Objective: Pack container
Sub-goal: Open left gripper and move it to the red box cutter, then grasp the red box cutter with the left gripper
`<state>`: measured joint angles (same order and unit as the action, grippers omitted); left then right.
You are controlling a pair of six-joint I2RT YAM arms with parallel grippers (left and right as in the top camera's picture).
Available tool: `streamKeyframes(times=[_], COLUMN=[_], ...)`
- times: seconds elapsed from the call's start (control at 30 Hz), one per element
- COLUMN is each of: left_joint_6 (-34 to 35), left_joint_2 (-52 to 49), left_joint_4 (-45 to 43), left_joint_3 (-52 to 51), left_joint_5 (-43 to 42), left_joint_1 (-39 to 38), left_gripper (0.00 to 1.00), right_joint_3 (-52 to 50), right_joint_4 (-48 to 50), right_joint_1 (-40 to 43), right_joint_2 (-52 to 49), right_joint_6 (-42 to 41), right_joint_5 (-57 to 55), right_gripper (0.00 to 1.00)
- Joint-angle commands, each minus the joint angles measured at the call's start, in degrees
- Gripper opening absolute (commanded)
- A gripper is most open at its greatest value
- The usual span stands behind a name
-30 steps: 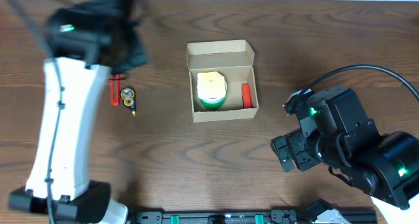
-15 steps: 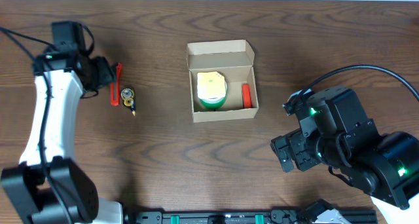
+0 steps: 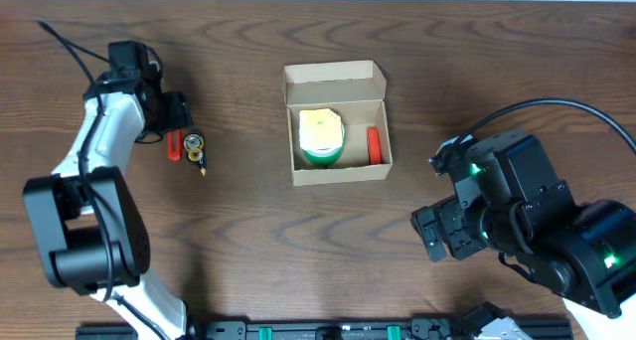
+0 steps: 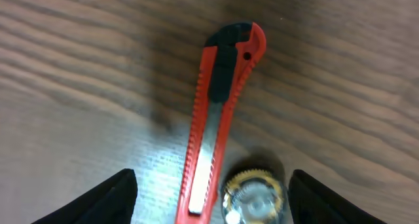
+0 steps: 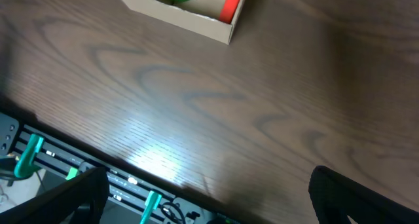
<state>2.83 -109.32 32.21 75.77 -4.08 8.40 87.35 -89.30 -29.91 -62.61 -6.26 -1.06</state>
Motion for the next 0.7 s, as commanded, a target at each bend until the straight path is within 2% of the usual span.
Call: streamKeyframes(times=[0.0, 0.17, 0.33, 0.67], left_joint_6=[-5.6, -8.3, -9.1, -9.0], left_joint_2=[-2.6, -5.0, -7.5, -9.4], left_joint_4=[-1.6, -3.9, -7.6, -9.5], left_joint_3=[-0.1, -0.1, -0.1, -0.1], left_joint_5=[1.5, 1.5, 1.5, 1.6], left_joint_1=[-0.2, -0.2, -0.2, -0.2], left_gripper=[0.8, 0.86, 0.88, 0.79], right_joint_3=[0.0, 0.0, 0.0, 0.0], right_joint_4=[-0.1, -0.1, -0.1, -0.1], right_joint_1=[0.3, 0.3, 0.3, 0.3], right_joint_2=[0.0, 0.0, 0.0, 0.0], right_joint_6=[0.8, 0.8, 0.8, 0.8], right_joint_5=[-0.4, -0.4, -0.4, -0.4], right_gripper=[0.99, 0.99, 0.99, 0.99])
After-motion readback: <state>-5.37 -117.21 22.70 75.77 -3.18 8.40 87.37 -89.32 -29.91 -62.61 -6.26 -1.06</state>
